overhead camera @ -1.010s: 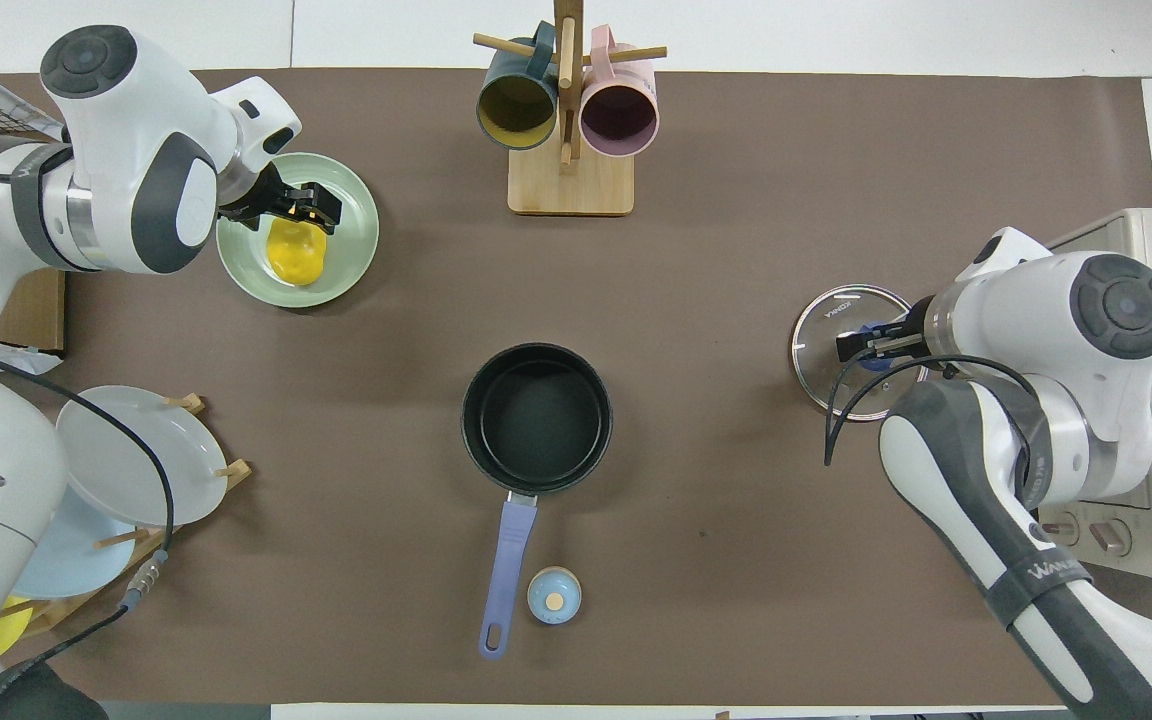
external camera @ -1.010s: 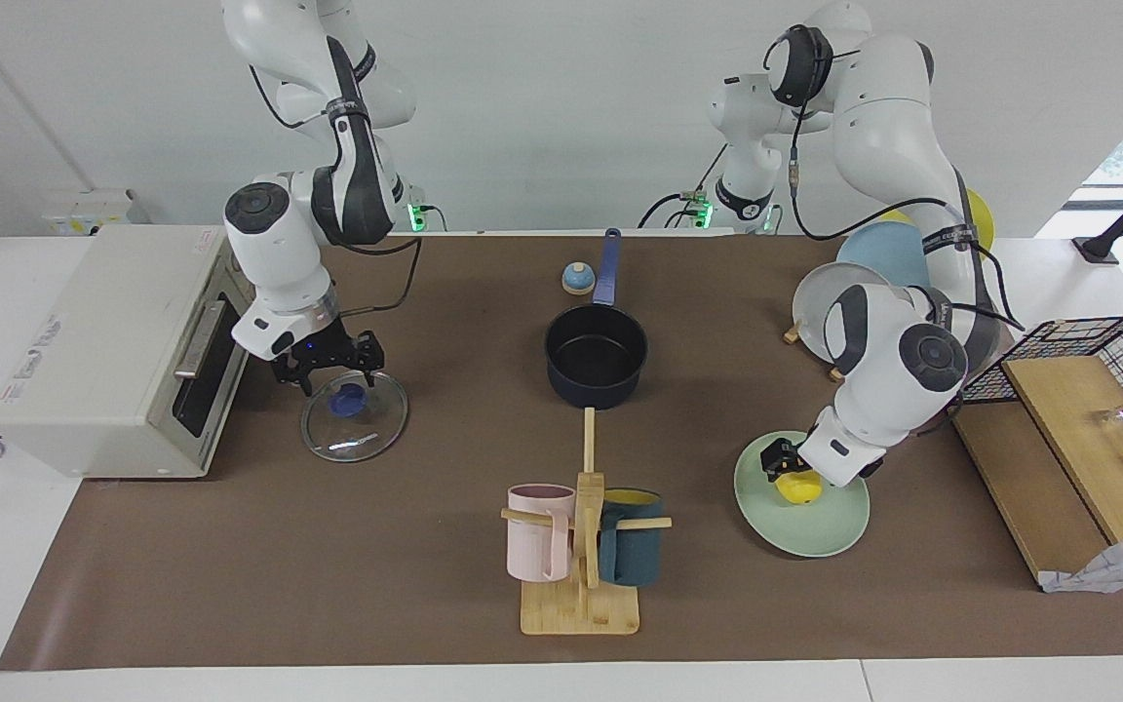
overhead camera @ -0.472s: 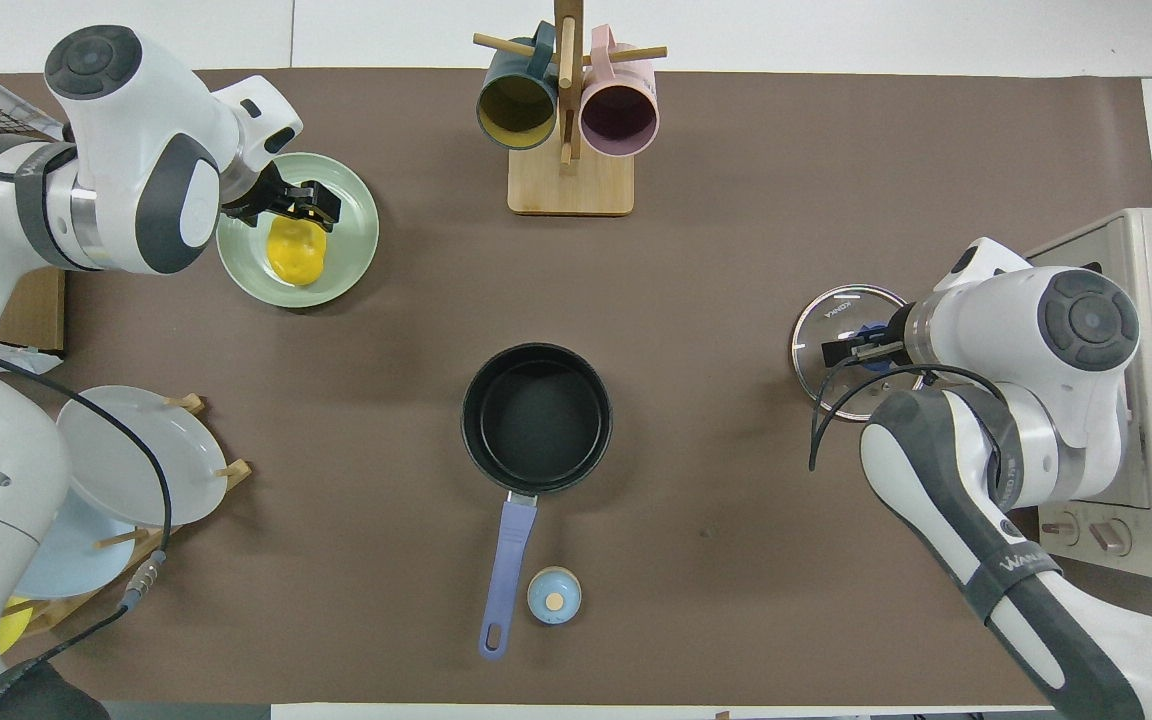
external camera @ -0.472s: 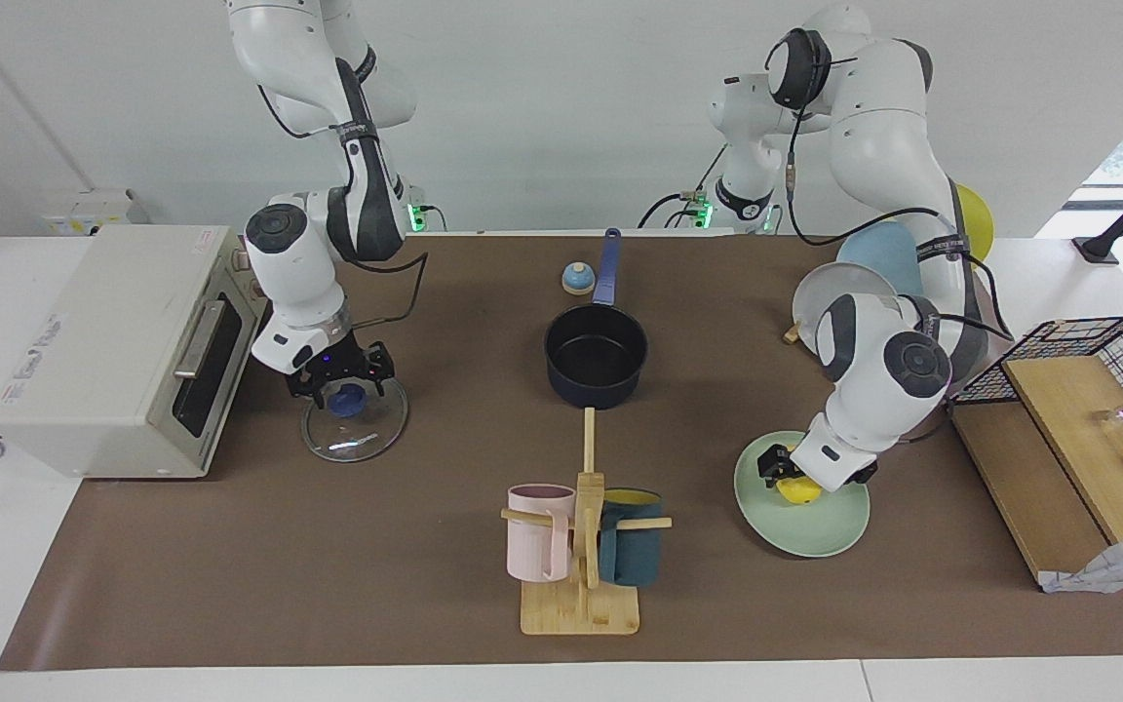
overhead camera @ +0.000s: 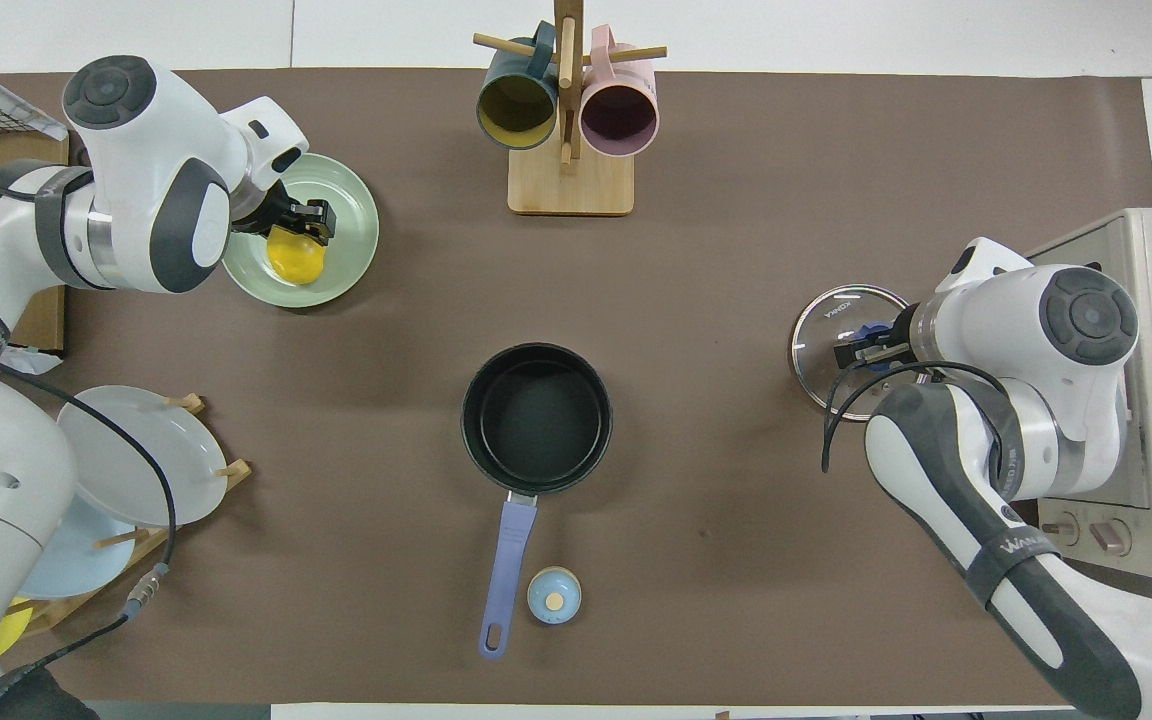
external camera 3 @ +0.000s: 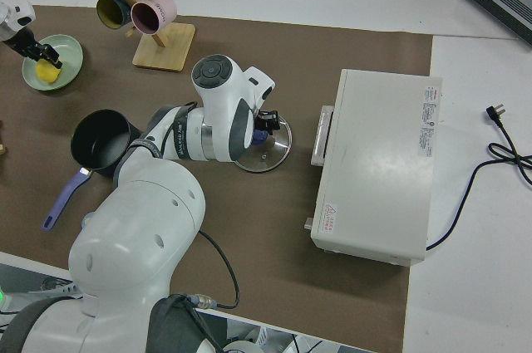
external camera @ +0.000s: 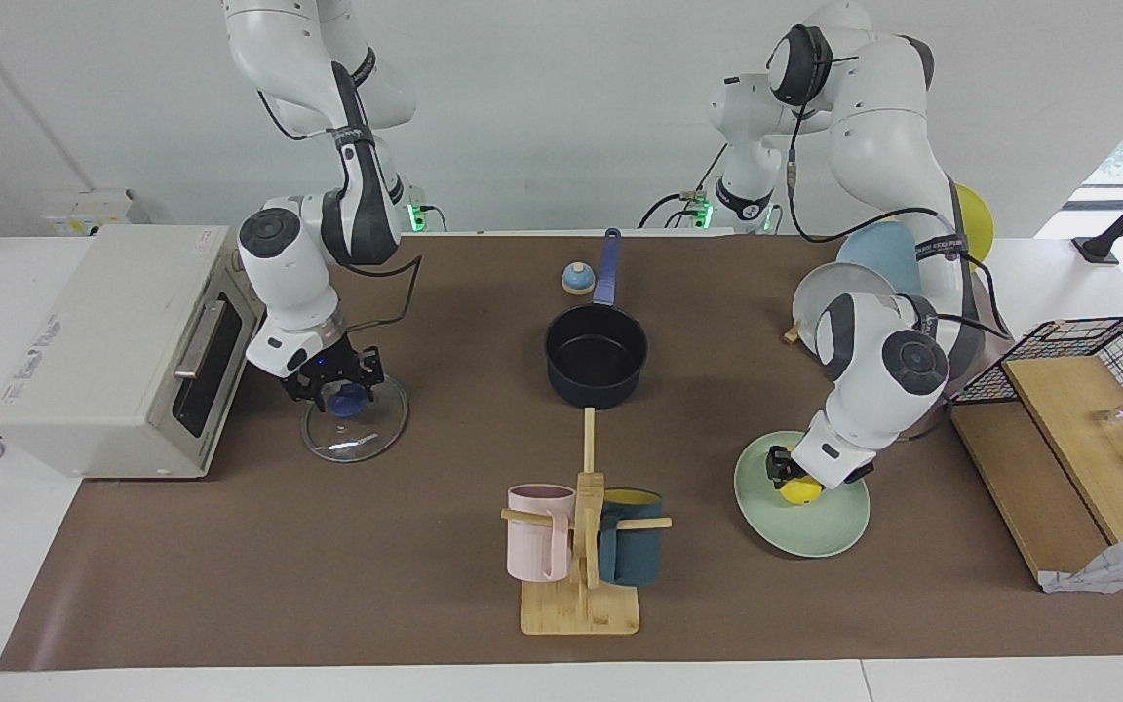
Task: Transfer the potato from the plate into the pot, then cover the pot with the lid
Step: 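Grasp the yellow potato with the left gripper while the right gripper grasps the lid, then carry the potato with the left gripper over the black saucepan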
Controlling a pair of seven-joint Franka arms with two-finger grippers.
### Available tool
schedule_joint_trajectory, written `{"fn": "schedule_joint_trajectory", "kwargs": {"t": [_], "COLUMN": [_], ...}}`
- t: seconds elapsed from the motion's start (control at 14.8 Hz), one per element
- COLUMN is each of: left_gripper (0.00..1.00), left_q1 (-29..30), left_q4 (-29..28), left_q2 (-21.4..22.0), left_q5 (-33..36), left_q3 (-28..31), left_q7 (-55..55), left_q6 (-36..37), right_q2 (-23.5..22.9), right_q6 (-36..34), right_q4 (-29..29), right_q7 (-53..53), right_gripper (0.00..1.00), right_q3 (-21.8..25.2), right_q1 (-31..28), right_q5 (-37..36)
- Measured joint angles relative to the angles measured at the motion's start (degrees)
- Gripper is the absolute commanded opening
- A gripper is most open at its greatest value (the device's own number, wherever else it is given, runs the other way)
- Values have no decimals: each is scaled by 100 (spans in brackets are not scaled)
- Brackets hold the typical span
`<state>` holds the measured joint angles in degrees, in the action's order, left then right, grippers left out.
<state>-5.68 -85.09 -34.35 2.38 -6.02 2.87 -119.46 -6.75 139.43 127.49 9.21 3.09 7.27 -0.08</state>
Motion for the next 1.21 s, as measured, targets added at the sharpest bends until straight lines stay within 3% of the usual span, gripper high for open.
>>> {"fn": "schedule_joint_trajectory", "kwargs": {"t": [0.2, 0.34, 0.47, 0.61, 0.74, 0.88, 0.94, 1.01, 1.21], "left_gripper": [0, 0, 0, 0, 0, 0, 0, 0, 0], "left_q1": [-21, -202, -665, -1261, -1871, -2354, -2514, -2637, -2910], "left_q4": [103, 158, 107, -215, -883, -1934, -2410, -2782, -3235], "left_q2": [248, 790, 1411, 1815, 2049, 2264, 2340, 2378, 2372], "left_q5": [-111, -247, -271, -275, -275, -275, -275, -276, -276], "left_q3": [-54, -104, -132, -145, -150, -147, -144, -141, -130], "left_q7": [281, 757, 1459, 2271, 2977, 3379, 3489, 3589, 3911], "left_q6": [206, 767, 1447, 1614, 1068, -116, -604, -953, -1306], "right_q2": [0, 0, 0, -1, 1, 1, 1, 1, -4], "right_q6": [0, 0, 0, 0, 0, 0, -1, -14, -466], "right_q4": [1, 2, 2, 2, 2, 2, 1, -3, -192], "right_q7": [0, 0, 0, 0, 0, 0, 0, 0, 0], "right_gripper": [79, 74, 69, 62, 43, 26, 10, 0, 0], "right_q3": [0, -1, -3, -4, -5, -5, -5, -5, -17], "right_q1": [-20, -20, -20, -17, -14, -14, -13, -13, 0], "right_q5": [0, 0, 1, 1, 1, 1, 1, 1, 1]}}
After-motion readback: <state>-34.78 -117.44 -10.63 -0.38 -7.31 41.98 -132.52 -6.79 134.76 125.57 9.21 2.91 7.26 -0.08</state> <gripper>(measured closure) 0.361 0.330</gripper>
